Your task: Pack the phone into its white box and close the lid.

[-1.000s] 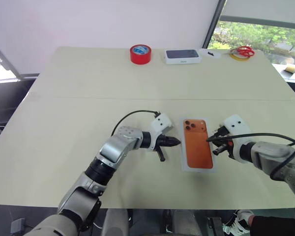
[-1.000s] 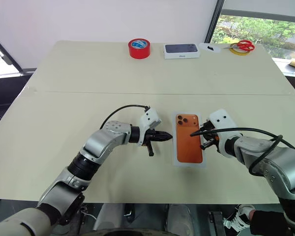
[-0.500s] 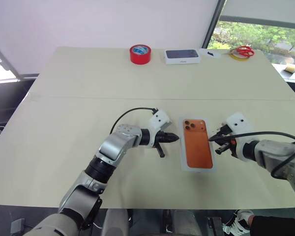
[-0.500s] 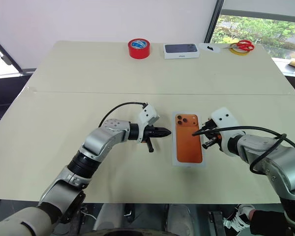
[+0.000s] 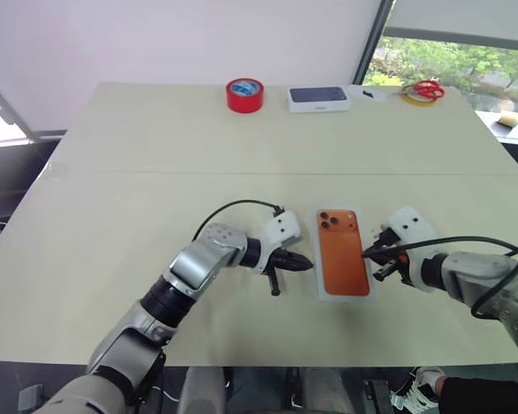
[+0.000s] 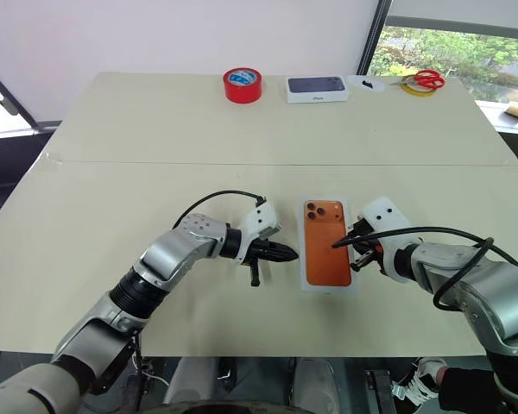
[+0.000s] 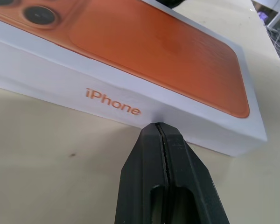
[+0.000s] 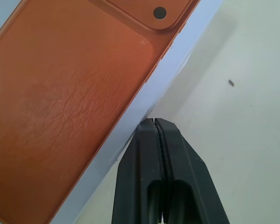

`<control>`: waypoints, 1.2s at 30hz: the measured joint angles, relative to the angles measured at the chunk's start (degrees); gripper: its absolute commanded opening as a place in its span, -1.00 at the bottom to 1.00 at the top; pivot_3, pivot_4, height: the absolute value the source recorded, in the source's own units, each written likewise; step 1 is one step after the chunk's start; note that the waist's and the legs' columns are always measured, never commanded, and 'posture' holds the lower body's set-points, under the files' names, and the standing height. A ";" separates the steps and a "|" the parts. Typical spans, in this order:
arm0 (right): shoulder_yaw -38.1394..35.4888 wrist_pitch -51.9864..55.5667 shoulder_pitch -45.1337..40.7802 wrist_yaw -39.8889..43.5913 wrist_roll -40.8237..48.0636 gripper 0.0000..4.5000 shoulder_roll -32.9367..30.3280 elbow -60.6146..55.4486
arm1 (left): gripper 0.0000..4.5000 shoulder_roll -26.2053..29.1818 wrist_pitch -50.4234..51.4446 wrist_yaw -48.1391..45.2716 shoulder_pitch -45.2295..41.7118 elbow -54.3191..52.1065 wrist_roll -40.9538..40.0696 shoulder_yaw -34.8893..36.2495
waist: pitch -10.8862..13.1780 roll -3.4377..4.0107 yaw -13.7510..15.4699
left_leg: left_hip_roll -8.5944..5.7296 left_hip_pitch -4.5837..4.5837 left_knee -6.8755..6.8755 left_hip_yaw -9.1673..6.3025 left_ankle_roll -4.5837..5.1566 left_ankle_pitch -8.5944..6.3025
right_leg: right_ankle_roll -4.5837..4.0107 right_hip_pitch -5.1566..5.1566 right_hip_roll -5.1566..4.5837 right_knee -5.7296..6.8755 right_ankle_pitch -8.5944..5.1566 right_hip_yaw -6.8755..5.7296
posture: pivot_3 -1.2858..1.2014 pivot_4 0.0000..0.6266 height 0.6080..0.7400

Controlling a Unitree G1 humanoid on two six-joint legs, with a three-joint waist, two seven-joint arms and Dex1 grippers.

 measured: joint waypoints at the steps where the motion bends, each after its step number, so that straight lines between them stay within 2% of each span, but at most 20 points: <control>1: -0.44 0.27 0.00 0.11 0.00 -0.99 0.00 -0.23 | -1.00 -0.46 0.04 0.29 0.00 0.49 0.00 0.16 | 0.00 0.00 0.07 | -0.01 0.00 0.00 0.00 0.00 0.00 | 0.00 0.00 0.00 0.00 0.00 0.00 | 0.03 -0.52 0.85; 9: -2.53 1.51 -0.01 0.86 -0.02 -0.99 0.19 -0.99 | -1.00 -2.89 1.90 1.57 0.00 1.51 -0.66 2.73 | 0.00 0.00 0.03 | -0.01 -0.01 0.01 0.00 0.01 0.00 | 0.00 0.00 -0.01 0.00 0.00 0.00 | 0.03 -0.52 0.85; 23: -2.31 0.41 0.79 2.19 -1.83 -0.99 0.17 -1.04 | -1.00 -3.63 2.87 3.06 0.46 0.79 -2.22 5.06 | 0.00 0.00 0.02 | -0.01 -0.01 0.01 0.00 0.01 0.00 | 0.00 0.00 -0.01 0.00 0.00 0.00 | 0.03 -0.52 0.85; 26: -2.74 -1.16 1.59 3.89 -2.56 -0.99 -0.80 -0.93 | -1.00 -4.65 3.48 4.31 0.19 1.05 -4.31 8.71 | 0.00 0.00 0.00 | -0.01 0.00 0.01 0.00 0.01 0.00 | 0.00 0.00 -0.01 0.01 0.00 0.00 | 0.03 -0.52 0.85; 30: -7.25 -4.81 3.10 8.14 -3.08 -0.99 -3.50 -0.78 | -1.00 -6.35 4.50 6.36 -2.33 2.12 -6.67 13.44 | 0.00 -0.01 0.18 | -0.03 0.00 0.03 -0.01 0.01 -0.01 | 0.01 0.04 -0.01 0.00 0.00 -0.01 | 0.03 -0.52 0.85; 33: -10.35 -7.40 5.79 12.00 -2.43 -0.99 -3.98 -1.48 | -1.00 -7.65 3.23 7.97 -4.33 3.86 -5.74 13.15 | 0.00 -0.02 0.24 | -0.04 0.02 0.04 -0.01 0.02 -0.01 | 0.02 0.10 -0.01 -0.01 -0.01 -0.03 | 0.03 -0.52 0.85; 36: -10.14 -8.14 8.06 14.38 -0.98 -0.99 -3.62 -4.16 | -1.00 -9.76 1.45 9.84 -5.77 8.08 -3.45 11.29 | 0.00 -0.02 0.10 | -0.04 0.02 0.05 -0.02 0.02 -0.01 | 0.03 0.09 -0.01 0.00 -0.01 -0.03 | 0.03 -0.52 0.85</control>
